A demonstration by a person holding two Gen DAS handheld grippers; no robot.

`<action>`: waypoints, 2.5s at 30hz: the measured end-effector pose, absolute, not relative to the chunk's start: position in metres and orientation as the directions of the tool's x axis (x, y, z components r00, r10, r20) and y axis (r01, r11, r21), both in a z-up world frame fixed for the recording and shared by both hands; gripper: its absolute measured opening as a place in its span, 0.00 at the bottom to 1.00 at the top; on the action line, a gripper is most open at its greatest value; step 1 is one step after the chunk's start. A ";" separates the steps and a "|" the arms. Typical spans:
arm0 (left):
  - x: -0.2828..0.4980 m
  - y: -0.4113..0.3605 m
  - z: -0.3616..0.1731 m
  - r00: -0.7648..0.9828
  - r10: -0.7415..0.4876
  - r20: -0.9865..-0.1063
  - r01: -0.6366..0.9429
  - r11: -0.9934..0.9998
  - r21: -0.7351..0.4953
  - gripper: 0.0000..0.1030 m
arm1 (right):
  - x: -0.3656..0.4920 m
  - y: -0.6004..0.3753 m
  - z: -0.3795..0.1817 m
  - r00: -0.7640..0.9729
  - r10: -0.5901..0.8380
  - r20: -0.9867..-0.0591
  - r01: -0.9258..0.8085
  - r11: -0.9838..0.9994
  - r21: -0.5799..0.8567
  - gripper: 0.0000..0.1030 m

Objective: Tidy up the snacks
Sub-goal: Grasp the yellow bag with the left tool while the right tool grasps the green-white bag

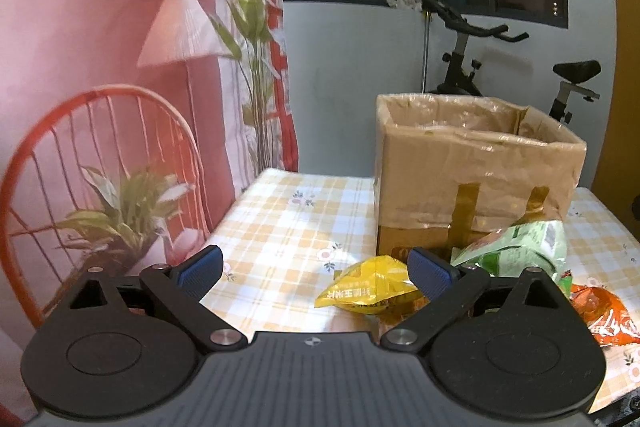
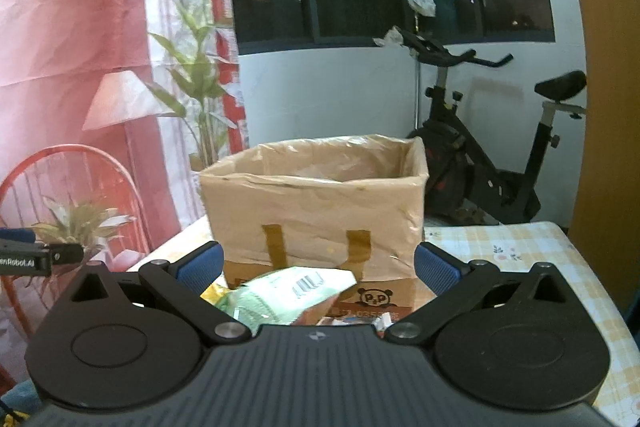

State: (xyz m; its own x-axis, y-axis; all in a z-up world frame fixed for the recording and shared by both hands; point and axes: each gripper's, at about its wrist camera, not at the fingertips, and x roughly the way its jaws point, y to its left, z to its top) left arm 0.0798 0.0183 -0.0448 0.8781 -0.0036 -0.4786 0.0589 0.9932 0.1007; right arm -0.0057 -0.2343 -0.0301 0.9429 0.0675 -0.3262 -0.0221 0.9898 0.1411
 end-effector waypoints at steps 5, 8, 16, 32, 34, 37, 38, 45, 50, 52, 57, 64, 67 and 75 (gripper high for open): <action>0.096 0.022 -0.052 0.872 0.004 -0.490 0.049 0.994 0.095 0.96 | 0.016 -0.239 -0.042 0.930 0.092 -0.357 -0.025 0.982 0.188 1.00; 0.104 0.024 -0.057 0.869 0.010 -0.495 0.040 0.995 0.091 0.96 | 0.032 -0.230 -0.049 0.913 0.117 -0.390 -0.052 0.984 0.173 1.00; 0.119 0.028 -0.069 0.858 0.019 -0.513 0.022 0.997 0.074 0.95 | 0.081 -0.208 -0.078 0.827 0.216 -0.519 -0.124 0.971 0.206 1.00; 0.145 0.035 -0.090 0.818 -0.022 -0.575 0.049 0.998 0.032 0.94 | 0.134 -0.204 -0.112 0.752 0.219 -0.622 -0.018 0.950 0.313 0.89; 0.150 0.035 -0.091 0.812 -0.025 -0.584 0.048 0.999 0.025 0.94 | 0.131 -0.204 -0.109 0.761 0.217 -0.612 -0.026 0.952 0.305 0.82; 0.157 0.033 -0.094 0.805 -0.044 -0.592 0.059 0.998 0.006 0.94 | 0.127 -0.207 -0.103 0.781 0.215 -0.586 -0.036 0.953 0.301 0.75; 0.161 0.031 -0.095 0.800 -0.065 -0.597 0.076 0.997 -0.007 0.94 | 0.127 -0.207 -0.101 0.788 0.211 -0.579 -0.037 0.954 0.297 0.74; 0.193 0.018 -0.116 0.773 -0.181 -0.608 0.166 0.983 -0.081 0.94 | 0.123 -0.223 -0.095 0.816 0.195 -0.544 -0.014 0.948 0.319 0.73; 0.221 0.017 -0.136 0.756 -0.179 -0.629 0.155 0.983 -0.094 0.94 | 0.128 -0.225 -0.097 0.808 0.206 -0.552 -0.016 0.944 0.330 0.73; 0.231 0.019 -0.145 0.730 -0.189 -0.657 0.150 0.982 -0.115 0.94 | 0.130 -0.225 -0.097 0.802 0.213 -0.558 -0.022 0.944 0.328 0.72; 0.242 0.017 -0.161 0.691 -0.214 -0.691 0.173 0.976 -0.129 0.94 | 0.132 -0.224 -0.097 0.797 0.221 -0.563 -0.030 0.944 0.327 0.72; 0.245 0.009 -0.169 0.676 -0.218 -0.704 0.194 0.974 -0.115 0.98 | 0.136 -0.229 -0.101 0.790 0.241 -0.563 -0.032 0.934 0.355 0.72; 0.246 0.012 -0.170 0.669 -0.233 -0.706 0.188 0.972 -0.142 0.98 | 0.137 -0.228 -0.101 0.789 0.244 -0.564 -0.035 0.934 0.355 0.72; 0.233 0.012 -0.160 0.713 -0.214 -0.668 0.208 0.974 -0.091 0.84 | 0.136 -0.229 -0.101 0.787 0.247 -0.565 -0.036 0.933 0.358 0.72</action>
